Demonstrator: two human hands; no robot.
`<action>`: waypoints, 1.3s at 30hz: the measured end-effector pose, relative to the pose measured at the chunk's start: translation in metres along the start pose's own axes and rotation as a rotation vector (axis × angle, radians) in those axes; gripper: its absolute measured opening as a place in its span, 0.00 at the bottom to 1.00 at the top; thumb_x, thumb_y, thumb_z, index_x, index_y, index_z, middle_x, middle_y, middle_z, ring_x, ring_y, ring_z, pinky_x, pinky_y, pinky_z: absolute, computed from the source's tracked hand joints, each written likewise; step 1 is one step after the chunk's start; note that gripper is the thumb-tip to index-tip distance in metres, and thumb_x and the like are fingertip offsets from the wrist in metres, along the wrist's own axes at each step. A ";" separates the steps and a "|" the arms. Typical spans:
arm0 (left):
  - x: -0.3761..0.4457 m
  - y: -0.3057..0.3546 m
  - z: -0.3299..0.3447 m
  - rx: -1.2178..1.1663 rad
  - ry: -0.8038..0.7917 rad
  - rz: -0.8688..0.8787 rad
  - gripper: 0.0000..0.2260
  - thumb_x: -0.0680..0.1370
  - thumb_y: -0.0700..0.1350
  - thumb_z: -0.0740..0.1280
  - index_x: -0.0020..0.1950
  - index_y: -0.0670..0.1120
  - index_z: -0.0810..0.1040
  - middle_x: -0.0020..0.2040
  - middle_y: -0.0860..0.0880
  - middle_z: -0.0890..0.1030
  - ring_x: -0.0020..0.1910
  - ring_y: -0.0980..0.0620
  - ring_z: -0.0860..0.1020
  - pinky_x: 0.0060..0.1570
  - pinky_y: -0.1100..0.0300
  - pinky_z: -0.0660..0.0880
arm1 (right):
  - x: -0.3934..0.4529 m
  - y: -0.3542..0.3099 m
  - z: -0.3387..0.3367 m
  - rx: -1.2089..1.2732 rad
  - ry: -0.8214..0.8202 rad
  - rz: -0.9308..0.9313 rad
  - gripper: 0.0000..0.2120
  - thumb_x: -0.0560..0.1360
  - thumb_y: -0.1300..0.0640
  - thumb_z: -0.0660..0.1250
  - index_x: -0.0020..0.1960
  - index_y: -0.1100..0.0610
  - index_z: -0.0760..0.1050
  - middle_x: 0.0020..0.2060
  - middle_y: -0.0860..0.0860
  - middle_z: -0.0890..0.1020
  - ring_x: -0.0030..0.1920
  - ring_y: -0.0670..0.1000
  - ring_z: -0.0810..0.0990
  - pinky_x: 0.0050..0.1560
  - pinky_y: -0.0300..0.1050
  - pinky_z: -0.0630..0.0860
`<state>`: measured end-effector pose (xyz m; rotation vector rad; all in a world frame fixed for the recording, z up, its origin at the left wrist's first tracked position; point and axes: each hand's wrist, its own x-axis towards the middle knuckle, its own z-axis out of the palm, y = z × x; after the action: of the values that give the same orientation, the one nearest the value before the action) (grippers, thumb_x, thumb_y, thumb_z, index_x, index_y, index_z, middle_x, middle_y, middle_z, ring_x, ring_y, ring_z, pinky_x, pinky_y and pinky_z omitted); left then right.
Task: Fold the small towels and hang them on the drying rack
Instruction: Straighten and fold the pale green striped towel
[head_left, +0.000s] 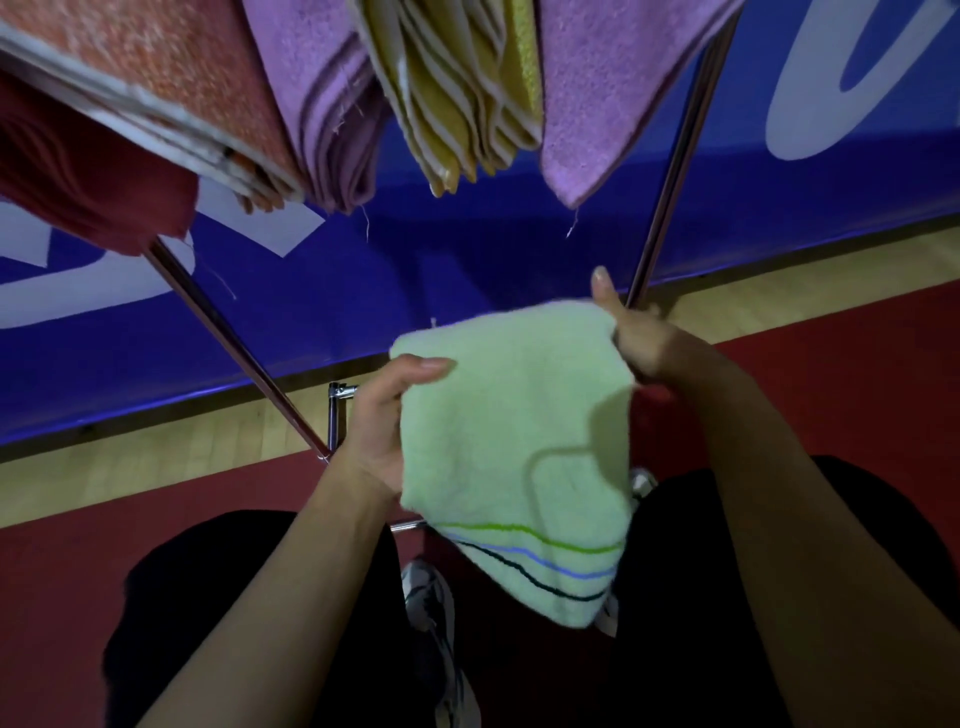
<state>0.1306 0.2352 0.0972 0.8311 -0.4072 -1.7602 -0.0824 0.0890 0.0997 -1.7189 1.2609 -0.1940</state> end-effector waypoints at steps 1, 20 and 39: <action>-0.002 0.003 -0.001 -0.029 0.004 0.038 0.30 0.48 0.46 0.85 0.49 0.40 0.89 0.45 0.42 0.87 0.42 0.43 0.86 0.44 0.53 0.84 | -0.006 0.006 0.001 0.032 -0.060 0.051 0.47 0.77 0.26 0.40 0.62 0.61 0.81 0.61 0.66 0.81 0.58 0.63 0.82 0.72 0.55 0.70; 0.022 0.010 -0.031 0.462 0.262 -0.018 0.14 0.79 0.38 0.71 0.65 0.41 0.82 0.54 0.44 0.87 0.48 0.51 0.85 0.46 0.60 0.82 | 0.006 0.006 0.017 0.405 -0.010 -0.359 0.13 0.84 0.55 0.64 0.63 0.62 0.78 0.53 0.61 0.86 0.52 0.60 0.86 0.52 0.52 0.81; 0.031 0.009 -0.044 0.856 0.372 0.223 0.16 0.78 0.37 0.74 0.65 0.47 0.81 0.50 0.46 0.85 0.51 0.49 0.82 0.48 0.59 0.80 | 0.022 0.027 0.015 -0.049 0.030 -0.439 0.19 0.77 0.49 0.74 0.67 0.49 0.80 0.57 0.43 0.85 0.56 0.37 0.82 0.68 0.53 0.76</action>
<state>0.1631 0.2089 0.0618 1.6070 -0.9841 -1.1538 -0.0807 0.0800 0.0633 -2.0255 0.8996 -0.4504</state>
